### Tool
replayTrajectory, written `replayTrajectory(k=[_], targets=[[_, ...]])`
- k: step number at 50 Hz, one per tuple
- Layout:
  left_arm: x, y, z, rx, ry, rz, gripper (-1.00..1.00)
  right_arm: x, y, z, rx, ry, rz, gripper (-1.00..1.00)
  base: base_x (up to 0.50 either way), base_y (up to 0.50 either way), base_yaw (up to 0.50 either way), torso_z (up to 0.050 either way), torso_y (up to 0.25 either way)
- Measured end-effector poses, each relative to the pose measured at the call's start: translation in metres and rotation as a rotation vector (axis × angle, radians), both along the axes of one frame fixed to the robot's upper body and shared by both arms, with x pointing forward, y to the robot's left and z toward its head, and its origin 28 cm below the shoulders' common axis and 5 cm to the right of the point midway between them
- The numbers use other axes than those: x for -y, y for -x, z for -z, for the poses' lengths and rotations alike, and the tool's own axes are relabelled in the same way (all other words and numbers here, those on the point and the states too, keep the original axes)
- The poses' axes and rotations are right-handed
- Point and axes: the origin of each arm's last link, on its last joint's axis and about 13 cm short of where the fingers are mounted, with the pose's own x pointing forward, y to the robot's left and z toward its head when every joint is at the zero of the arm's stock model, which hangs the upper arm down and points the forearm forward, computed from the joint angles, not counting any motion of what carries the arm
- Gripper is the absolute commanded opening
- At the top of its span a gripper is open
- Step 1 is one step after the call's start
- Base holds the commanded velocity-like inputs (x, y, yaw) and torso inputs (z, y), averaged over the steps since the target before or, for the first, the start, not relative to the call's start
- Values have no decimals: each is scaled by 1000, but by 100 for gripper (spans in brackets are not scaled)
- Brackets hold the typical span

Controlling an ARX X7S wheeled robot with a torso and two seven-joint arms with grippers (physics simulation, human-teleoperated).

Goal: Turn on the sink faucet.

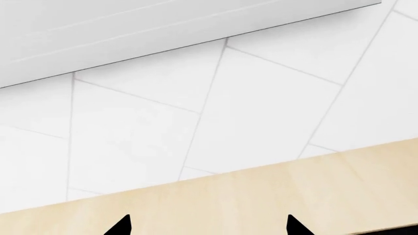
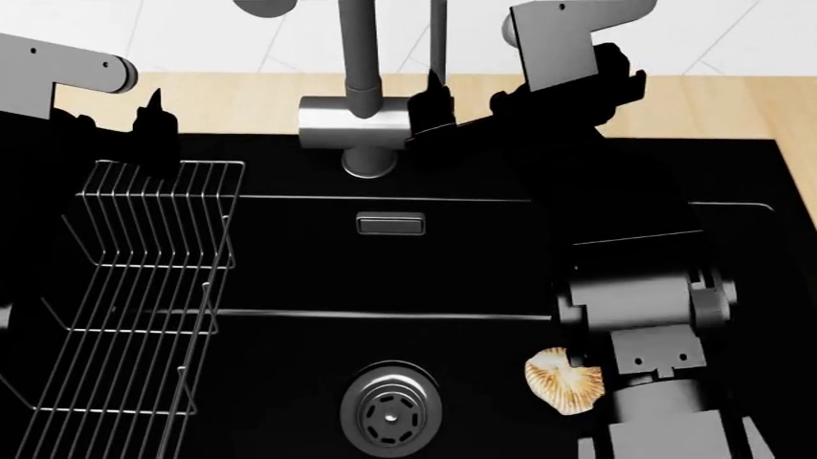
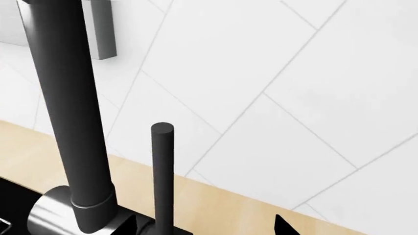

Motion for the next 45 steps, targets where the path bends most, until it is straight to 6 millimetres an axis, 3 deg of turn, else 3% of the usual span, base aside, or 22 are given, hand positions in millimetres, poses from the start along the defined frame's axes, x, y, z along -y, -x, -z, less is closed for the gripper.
replayTrajectory(k=[13,42,43,45], targets=[[-1,1,-1,4,22,5,100,-15,-15,1,-48,-14,-10,100,0,0,0,0,0],[-4,3,6,-21,48,13,100,-32,-18,-25,-85,-77,42,100,0,0,0,0,0],[-4,3,7,-22,49,12,100,-33,-18,-25,-85,-79,44,-100,0,0,0,0,0],[-4,4,8,-25,51,12,100,-33,-18,-26,-83,-81,49,-100,0,0,0,0,0]])
